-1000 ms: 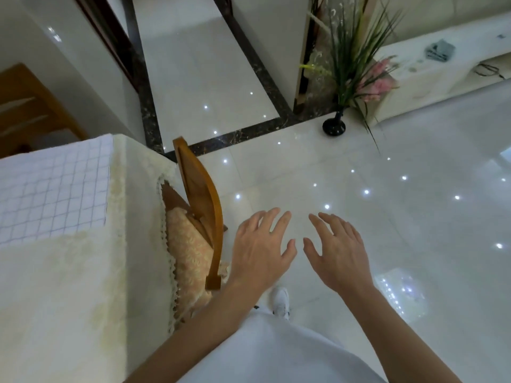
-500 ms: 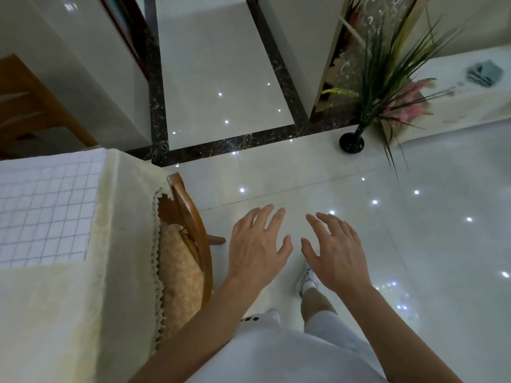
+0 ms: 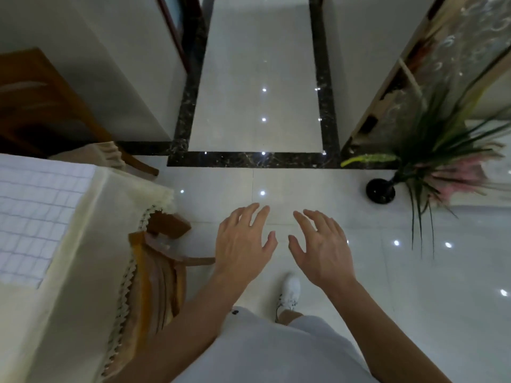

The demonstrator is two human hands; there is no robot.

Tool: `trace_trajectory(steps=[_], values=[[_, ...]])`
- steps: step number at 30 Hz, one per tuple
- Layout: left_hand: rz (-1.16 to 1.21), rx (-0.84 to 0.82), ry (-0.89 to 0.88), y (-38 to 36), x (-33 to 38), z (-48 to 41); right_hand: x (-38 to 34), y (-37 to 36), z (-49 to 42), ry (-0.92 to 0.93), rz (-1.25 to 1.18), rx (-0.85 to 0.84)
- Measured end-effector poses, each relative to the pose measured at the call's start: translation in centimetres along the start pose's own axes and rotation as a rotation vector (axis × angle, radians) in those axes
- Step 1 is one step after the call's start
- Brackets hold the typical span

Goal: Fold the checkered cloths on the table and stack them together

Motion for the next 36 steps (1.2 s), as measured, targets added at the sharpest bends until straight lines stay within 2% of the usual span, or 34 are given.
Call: trace_trajectory(steps=[7,14,24,28,36], values=[[-0.028,0.084,0.121,0.7,0.3,-7.9,2.0,-0.8,-9.9,0.174,-0.018,-0.022],[-0.075,0.086,0.273,1.0,-3.0,-12.1,-0.6,-3.5,-17.1,0.315,-0.075,-0.04],[-0.092,0.178,0.501,0.3,-13.3,-17.2,-10.2,-10.0,-27.3,0.541,-0.127,-0.114],[-0.074,0.128,0.599,-1.0,-18.3,-20.0,-14.9,-13.0,-32.1,0.599,-0.123,-0.178],[-0.11,0.213,0.8,1.5,-28.4,-21.5,-25.3,-18.4,-37.0,0.803,-0.197,-0.26]])
Point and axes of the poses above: each hand's wrist, its own z-axis away from the middle knuckle, its own y-axis out of the back of the hand, x = y × z, the point moved 7 cm from there along -z, towards the middle knuckle, and after that the axes turned 12 degrees about x, right-handed, at the moved point
